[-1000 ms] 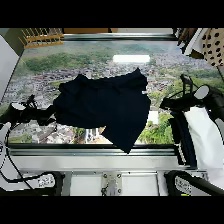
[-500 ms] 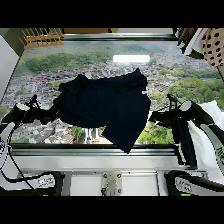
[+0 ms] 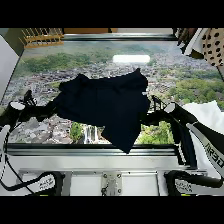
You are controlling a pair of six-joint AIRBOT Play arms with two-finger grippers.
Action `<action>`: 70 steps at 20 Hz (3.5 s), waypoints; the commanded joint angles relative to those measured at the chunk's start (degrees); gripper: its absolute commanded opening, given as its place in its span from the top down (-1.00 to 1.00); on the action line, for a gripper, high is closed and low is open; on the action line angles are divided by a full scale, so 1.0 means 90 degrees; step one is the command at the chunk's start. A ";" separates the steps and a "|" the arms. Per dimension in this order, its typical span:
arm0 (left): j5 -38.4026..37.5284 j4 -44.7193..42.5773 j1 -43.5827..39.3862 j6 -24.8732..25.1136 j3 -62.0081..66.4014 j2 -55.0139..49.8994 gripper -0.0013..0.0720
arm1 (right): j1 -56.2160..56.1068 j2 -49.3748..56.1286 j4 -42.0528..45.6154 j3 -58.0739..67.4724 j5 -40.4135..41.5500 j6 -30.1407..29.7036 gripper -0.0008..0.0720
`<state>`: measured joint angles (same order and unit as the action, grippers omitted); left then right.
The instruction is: Fold the clothes and pants, and hang the long-sleeved shirts on hangers.
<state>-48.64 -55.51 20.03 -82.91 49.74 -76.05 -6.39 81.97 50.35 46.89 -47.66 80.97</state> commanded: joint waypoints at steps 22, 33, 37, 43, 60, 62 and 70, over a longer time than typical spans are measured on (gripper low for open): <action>-0.1081 -0.0049 0.0172 0.0063 0.4860 0.4850 0.94 | 0.0661 -0.4527 0.1433 0.5561 -0.0967 0.0321 0.94; -0.2684 0.0002 -0.0318 0.0022 0.4862 -0.0561 0.94 | 0.0379 0.0279 0.1428 0.5561 -0.2487 0.1054 0.94; -0.1445 0.0012 -0.0848 -0.0085 0.4881 -0.1802 -0.16 | 0.0425 0.1333 0.1384 0.5566 -0.1350 0.1059 0.12; -0.1870 -0.1044 -0.0219 -0.0393 0.4566 -0.1404 -0.72 | 0.1059 0.0816 0.1775 0.5559 -0.1438 0.0933 -0.63; -0.1202 -0.0799 0.1236 0.0452 0.0367 -0.0831 -0.73 | 0.1955 -0.1044 0.2416 0.0313 -0.1999 0.0260 -0.63; -0.1190 -0.0418 0.1236 0.0573 0.0578 -0.1129 -0.73 | 0.2222 -0.0729 0.2176 0.0231 -0.1843 0.0257 -0.63; -0.0886 -0.0359 0.0962 0.0571 0.0894 -0.1457 -0.73 | 0.1673 0.0104 0.1219 0.0226 -0.1185 -0.0097 -0.63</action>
<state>-58.59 -59.29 29.95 -78.08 57.25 -88.55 10.61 80.88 64.29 49.17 -60.77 81.06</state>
